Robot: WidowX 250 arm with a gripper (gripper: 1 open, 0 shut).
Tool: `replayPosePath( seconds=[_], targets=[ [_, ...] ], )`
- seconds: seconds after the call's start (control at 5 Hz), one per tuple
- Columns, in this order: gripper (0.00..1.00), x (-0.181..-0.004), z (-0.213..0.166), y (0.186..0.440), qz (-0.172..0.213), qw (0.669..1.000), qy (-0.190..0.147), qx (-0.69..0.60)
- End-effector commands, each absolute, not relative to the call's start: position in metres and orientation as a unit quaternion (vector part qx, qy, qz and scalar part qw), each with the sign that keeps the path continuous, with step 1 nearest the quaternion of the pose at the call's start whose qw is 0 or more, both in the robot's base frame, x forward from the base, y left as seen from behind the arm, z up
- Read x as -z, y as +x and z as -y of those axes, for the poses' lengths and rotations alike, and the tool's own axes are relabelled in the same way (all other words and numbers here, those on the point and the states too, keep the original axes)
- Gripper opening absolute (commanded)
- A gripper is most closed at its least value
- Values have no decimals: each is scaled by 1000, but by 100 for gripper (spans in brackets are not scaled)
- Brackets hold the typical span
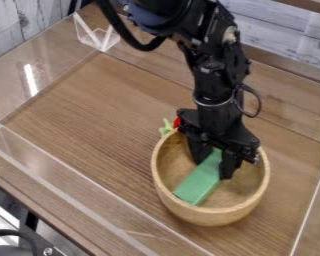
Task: Remove the green stick from the brown bowl and put it on the table
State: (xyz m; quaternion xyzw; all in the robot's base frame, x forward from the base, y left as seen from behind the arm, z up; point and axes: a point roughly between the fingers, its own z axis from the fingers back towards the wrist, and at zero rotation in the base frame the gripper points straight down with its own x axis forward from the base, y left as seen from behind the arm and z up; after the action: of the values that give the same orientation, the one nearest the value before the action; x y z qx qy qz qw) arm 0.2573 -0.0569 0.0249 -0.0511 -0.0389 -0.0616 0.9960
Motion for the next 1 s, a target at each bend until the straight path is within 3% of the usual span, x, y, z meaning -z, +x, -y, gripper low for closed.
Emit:
replayPosePath(
  seconds=[0.0,0.8],
  targets=[
    [0,-5,46,255,19,997,-45,56],
    [0,-13,31,250,15,997,-47,62]
  ],
)
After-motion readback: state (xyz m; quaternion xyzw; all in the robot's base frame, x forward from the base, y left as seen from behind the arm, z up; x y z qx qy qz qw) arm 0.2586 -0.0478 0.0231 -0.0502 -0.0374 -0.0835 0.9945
